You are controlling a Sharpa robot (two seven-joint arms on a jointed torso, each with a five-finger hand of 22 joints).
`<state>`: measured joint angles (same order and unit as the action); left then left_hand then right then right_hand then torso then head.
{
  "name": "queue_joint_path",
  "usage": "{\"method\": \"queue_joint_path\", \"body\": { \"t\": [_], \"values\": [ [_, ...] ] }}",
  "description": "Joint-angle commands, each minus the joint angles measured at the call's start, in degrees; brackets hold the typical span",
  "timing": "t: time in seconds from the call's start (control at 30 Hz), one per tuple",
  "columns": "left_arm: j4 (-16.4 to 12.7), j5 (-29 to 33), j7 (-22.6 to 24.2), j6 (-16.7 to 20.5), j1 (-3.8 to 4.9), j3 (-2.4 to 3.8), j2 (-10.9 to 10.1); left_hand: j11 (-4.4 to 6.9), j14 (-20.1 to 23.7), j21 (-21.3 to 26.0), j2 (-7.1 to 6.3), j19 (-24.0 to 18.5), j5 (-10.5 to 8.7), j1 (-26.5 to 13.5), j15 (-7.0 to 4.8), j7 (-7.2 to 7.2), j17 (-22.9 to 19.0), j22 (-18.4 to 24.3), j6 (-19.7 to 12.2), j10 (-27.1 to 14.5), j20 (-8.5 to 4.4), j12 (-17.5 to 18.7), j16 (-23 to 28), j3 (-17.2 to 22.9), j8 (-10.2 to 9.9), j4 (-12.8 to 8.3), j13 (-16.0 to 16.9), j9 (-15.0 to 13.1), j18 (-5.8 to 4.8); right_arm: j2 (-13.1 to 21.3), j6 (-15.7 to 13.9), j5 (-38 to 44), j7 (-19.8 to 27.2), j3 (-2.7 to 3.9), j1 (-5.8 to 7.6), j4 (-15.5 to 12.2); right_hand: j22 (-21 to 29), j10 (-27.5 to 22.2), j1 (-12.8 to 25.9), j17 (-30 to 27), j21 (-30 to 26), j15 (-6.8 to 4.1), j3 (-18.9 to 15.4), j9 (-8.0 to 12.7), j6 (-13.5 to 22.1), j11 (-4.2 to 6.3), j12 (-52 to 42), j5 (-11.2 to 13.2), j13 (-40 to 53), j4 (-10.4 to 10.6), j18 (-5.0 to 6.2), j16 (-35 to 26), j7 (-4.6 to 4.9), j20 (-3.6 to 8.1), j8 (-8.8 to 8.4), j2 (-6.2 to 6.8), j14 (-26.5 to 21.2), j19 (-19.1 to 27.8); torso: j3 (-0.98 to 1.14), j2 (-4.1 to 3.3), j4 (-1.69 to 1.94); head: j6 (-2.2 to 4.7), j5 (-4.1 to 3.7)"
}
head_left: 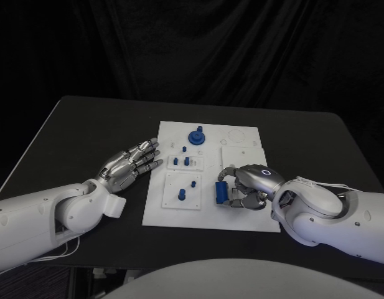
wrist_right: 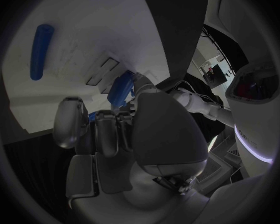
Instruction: Assemble the parts on the task board
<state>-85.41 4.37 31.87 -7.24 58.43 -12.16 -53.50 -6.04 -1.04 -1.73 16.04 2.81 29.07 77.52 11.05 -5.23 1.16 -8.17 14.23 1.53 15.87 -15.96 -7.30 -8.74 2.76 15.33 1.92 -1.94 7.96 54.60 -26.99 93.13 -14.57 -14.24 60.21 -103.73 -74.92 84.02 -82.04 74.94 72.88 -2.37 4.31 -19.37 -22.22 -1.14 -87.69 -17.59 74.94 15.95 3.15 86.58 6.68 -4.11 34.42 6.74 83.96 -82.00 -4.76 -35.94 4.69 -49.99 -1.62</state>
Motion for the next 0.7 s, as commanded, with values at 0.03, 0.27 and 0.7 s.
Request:
{"method": "queue_joint_path", "body": {
  "t": [0.03, 0.27, 0.7],
  "values": [
    [-0.1, -0.1, 0.5, -0.8, -0.08, 0.06, 0.2, 0.37, 0.1, -0.2, 0.11, 0.1, 0.31, 0.5, 0.40, -0.47, 0.1, 0.0, -0.1, -0.2, 0.33, -0.2, -0.3, 0.2, 0.4, 0.0, 0.1, -0.1, 0.92, -0.2, -0.9, 0.6, -1.1, 0.01, -0.29, 0.2, -9.7, 1.5, -0.5, 9.0, -0.5, 0.32, 0.4, 0.0, 0.2, -0.45, 0.2, -2.9, 10.5, -0.4, 0.86, -0.2, 0.43, -0.10, 1.10, -0.67, 3.8, 0.3, -0.01, -0.02, 0.00, -0.01, 0.05],
    [-0.1, -0.1, 0.3, -1.0, -0.13, 0.06, 0.2, 0.40, 0.1, -0.2, 0.14, 0.1, 0.32, 0.6, 0.39, -0.51, 0.1, 0.0, -0.1, -0.2, 0.32, -0.1, -0.3, 0.2, 0.4, 0.0, 0.1, -0.1, 0.92, 0.1, -2.9, 0.6, 0.2, 0.01, -0.40, 0.0, -9.8, 1.7, -1.0, 9.3, -0.4, 0.21, 1.3, 0.2, 0.1, -0.33, 0.0, -11.2, 10.8, -0.7, 0.80, 0.0, 0.34, 0.00, 4.09, -0.83, 3.9, 0.1, 0.00, -0.04, 0.00, -0.01, 0.17],
    [-0.1, -0.1, 0.3, -1.0, -0.28, 0.06, 0.0, 0.40, 0.1, -0.2, 0.14, 0.1, 0.32, 0.6, 0.39, -0.51, 0.1, 0.0, -0.1, -0.2, 0.32, -0.1, -0.3, 0.2, 0.4, 0.0, 0.1, -0.1, 0.92, 2.2, -7.2, 0.6, 2.1, 0.01, -0.55, -2.6, -10.3, 2.7, 1.7, 10.1, 1.0, 0.21, 4.4, 1.1, -2.5, -0.42, -0.5, -22.6, 11.7, 0.6, 0.49, 0.6, 0.60, 0.07, 6.93, -0.26, 4.3, -0.7, 0.01, 0.00, -0.01, -0.01, 0.19]
  ]
}}
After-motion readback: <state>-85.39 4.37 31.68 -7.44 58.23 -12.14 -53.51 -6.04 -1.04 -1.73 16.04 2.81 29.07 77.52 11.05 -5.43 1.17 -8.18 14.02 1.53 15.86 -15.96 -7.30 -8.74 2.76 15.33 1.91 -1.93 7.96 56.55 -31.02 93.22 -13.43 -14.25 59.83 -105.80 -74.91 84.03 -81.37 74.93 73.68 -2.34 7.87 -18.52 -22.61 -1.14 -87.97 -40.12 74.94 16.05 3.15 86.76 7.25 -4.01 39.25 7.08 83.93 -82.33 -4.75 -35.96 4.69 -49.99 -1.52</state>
